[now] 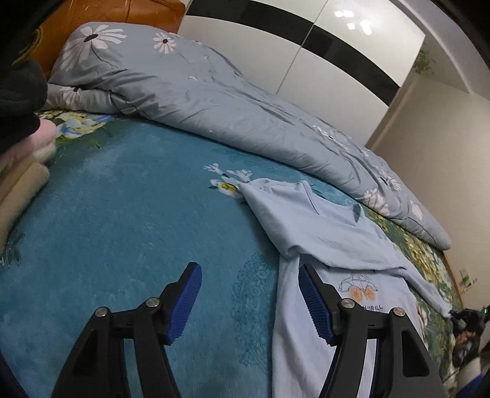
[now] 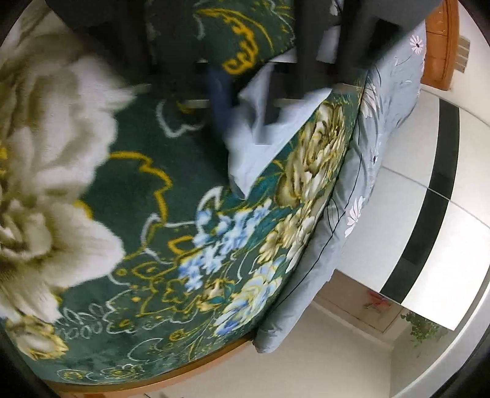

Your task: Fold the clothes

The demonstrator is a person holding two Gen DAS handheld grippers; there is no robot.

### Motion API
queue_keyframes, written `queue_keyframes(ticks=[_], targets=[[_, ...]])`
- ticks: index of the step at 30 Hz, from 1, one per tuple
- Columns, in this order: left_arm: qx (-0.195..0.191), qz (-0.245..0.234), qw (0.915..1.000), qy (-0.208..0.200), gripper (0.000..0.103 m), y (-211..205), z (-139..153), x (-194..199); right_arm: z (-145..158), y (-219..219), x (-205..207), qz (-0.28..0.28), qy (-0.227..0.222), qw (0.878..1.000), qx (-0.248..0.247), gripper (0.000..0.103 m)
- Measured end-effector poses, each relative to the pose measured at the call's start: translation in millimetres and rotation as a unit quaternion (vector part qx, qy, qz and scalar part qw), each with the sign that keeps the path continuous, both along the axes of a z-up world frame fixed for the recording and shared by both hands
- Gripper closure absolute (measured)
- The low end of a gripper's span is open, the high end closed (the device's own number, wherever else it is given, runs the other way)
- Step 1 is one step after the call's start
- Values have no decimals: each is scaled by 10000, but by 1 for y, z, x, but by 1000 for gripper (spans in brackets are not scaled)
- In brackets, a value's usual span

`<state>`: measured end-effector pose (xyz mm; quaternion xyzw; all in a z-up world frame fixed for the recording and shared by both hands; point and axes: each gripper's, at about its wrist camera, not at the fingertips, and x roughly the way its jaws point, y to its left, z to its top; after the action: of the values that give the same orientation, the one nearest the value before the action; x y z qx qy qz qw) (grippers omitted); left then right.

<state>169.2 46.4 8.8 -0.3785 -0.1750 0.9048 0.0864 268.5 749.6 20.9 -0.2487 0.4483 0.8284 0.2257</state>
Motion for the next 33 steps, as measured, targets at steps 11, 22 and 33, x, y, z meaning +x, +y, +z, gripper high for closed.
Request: queue_keyframes(ticks=[11,22,33], targets=[[85,-61,9999,110,33,-14,-2,6,122,-97,-87,1290,691,9809,1280,98],[283,33,9994,197,33,-47,-3,12,160,-326,-198,3333,1056,9185,1847,98],[580,35,9978,309,32,-69,-1,17,49,-520,-246,4762,-7,8530,2133,98]])
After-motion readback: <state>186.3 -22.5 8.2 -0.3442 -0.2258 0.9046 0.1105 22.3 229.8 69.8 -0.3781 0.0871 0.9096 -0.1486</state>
